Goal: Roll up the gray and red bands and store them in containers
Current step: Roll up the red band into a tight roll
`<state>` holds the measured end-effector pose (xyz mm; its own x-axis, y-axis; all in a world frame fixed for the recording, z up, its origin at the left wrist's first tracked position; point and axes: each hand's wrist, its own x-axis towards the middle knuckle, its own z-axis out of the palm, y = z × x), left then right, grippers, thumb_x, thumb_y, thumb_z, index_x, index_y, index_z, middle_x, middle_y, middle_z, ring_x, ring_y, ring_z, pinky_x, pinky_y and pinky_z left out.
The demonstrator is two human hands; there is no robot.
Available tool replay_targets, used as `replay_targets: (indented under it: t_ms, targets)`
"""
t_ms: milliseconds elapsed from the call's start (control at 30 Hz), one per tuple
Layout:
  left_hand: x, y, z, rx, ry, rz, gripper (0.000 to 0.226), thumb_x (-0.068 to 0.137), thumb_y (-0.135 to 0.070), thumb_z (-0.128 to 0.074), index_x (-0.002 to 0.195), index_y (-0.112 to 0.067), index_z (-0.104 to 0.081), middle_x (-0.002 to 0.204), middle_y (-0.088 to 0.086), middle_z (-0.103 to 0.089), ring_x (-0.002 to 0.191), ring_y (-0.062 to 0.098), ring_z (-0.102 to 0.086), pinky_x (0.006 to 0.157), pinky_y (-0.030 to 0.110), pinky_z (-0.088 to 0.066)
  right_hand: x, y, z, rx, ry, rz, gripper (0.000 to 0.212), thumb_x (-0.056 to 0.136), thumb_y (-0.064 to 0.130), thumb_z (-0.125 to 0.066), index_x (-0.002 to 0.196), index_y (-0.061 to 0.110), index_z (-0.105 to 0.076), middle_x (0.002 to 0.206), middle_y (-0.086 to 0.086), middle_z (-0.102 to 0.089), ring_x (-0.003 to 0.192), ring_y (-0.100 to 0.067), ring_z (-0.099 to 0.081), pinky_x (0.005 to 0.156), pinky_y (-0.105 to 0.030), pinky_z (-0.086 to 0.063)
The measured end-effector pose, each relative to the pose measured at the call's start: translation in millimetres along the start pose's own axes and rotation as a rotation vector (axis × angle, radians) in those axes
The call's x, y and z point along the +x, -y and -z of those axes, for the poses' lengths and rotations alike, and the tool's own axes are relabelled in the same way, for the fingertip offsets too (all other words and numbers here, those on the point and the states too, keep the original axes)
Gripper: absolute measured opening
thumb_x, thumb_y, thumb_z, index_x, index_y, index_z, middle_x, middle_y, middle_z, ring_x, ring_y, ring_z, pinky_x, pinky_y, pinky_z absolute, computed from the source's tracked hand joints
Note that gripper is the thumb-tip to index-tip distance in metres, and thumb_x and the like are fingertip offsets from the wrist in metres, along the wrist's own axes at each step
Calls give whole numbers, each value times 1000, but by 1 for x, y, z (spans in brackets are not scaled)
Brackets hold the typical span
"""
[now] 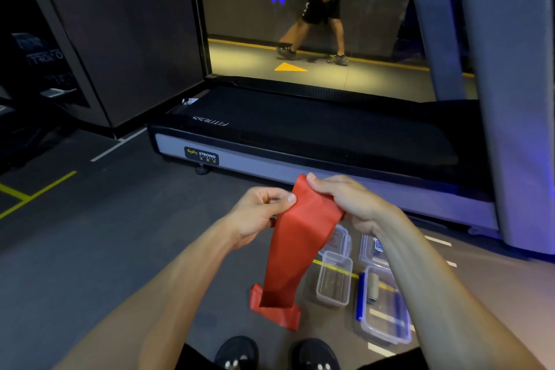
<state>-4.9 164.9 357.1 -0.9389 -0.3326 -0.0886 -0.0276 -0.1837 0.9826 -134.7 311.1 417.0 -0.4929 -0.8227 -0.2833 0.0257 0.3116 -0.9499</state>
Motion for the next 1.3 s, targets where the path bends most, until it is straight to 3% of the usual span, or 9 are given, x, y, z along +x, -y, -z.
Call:
replay_targets:
  t_ms: [300,400,533,600,700,833,933,1067,1300]
  targets:
    - [-2,-1,-1,-4,-4,-1,24,82,-31,-70,93,-10,-72,83,4,-71,75,13,-65,75,29,-52,3,1,-3,43,-9,-65,40,101,45,-58,92,8,-69,70,-7,-62,55,-13,-55,54,-26,-46]
    - [-2,-2,-1,-3,-12,-5,15,83,-29,-71,89,-15,-68,72,-1,-66,69,11,-62,73,29,-51,3,1,-4,55,-9,-77,40,102,44,-57,92,7,-71,71,-6,-66,55,-12,-59,53,-24,-49]
    - [-1,-3,0,-22,-9,-24,34,86,-25,-71,119,-18,-64,66,-1,-61,73,14,-62,74,32,-52,3,1,-6,73,-14,-102,44,103,44,-54,105,5,-74,84,-11,-73,64,-15,-67,59,-28,-55]
    - [-2,-2,0,-16,1,-38,37,92,-20,-67,128,-17,-63,71,8,-56,83,20,-61,76,30,-53,3,0,-6,68,-22,-117,46,104,46,-53,108,6,-74,87,-12,-74,66,-16,-67,63,-30,-55]
    - [-3,-3,-2,3,-7,-55,33,97,-13,-63,129,-8,-63,81,15,-56,92,26,-60,77,28,-56,4,-1,-4,14,-33,-122,49,102,51,-53,103,7,-75,84,-11,-68,63,-17,-62,62,-29,-51]
    - [-4,-5,-2,2,-30,-56,34,93,-17,-66,124,-6,-66,79,4,-68,79,14,-67,70,26,-56,3,-5,0,-113,71,-13,67,86,61,-71,110,-1,-73,96,-22,-71,81,-29,-60,78,-41,-48]
    - [-5,-5,-3,2,-43,-58,40,86,-26,-69,121,-6,-68,78,4,-71,79,18,-66,70,26,-55,3,-6,-1,-192,-6,66,47,80,45,-85,106,8,-73,101,-20,-77,83,-24,-70,80,-40,-53]
    - [-4,-3,-1,-37,-27,-75,38,89,-27,-75,122,-9,-70,81,13,-59,88,31,-49,77,31,-53,7,-6,-1,-168,-73,109,29,86,31,-81,101,9,-70,93,-15,-77,76,-19,-68,72,-35,-51]
    - [-4,-1,2,-4,9,-84,36,93,-9,-66,129,-6,-65,59,-6,-52,63,8,-47,78,31,-55,6,-4,0,-147,-102,122,19,94,29,-74,95,10,-72,85,-10,-72,77,-22,-64,75,-37,-48]
